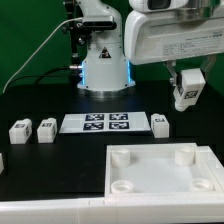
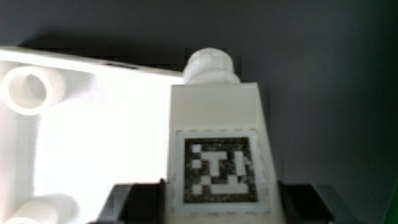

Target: Assemble one leg

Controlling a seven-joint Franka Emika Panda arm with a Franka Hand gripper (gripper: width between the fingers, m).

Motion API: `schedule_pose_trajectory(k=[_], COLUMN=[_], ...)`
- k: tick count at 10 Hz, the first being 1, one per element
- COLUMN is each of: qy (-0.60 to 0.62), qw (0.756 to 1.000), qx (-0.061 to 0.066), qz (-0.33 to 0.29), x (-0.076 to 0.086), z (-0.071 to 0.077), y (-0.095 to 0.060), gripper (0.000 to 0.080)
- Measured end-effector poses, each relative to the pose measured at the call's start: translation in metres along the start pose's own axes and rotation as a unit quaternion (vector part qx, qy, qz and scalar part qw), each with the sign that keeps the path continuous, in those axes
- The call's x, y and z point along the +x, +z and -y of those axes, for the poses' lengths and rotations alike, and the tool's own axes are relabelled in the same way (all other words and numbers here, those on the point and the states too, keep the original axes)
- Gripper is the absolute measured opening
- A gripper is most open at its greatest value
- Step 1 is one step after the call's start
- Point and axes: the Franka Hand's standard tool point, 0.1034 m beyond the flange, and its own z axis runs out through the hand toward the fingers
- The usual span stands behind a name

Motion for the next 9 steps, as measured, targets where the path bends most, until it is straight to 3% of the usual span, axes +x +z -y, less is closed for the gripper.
schedule_pose_trajectory(k=[2,4,5,6,7,9], qy=[-0.011,-0.032,-0.032,-0.028,-0.027,-0.028], qw=[0.995,0.983,0.967,0.951,0.951,0.951], qx=[0.001,-0.009,-0.014,-0.019,-0.018,-0.018], qz=[-0.095,-0.182,-0.251,-0.309,-0.307,-0.309], x=[0.013,0.054,0.083,0.099,0.098,0.099], z=[-0.005,-0.04,-0.052,-0.061,-0.061,-0.061], y=[-0.001,-0.015,-0.026,-0.022,-0.015,-0.017], gripper=[0.0293,0.0293,0.0293,0.0293,0.0293,0.0293])
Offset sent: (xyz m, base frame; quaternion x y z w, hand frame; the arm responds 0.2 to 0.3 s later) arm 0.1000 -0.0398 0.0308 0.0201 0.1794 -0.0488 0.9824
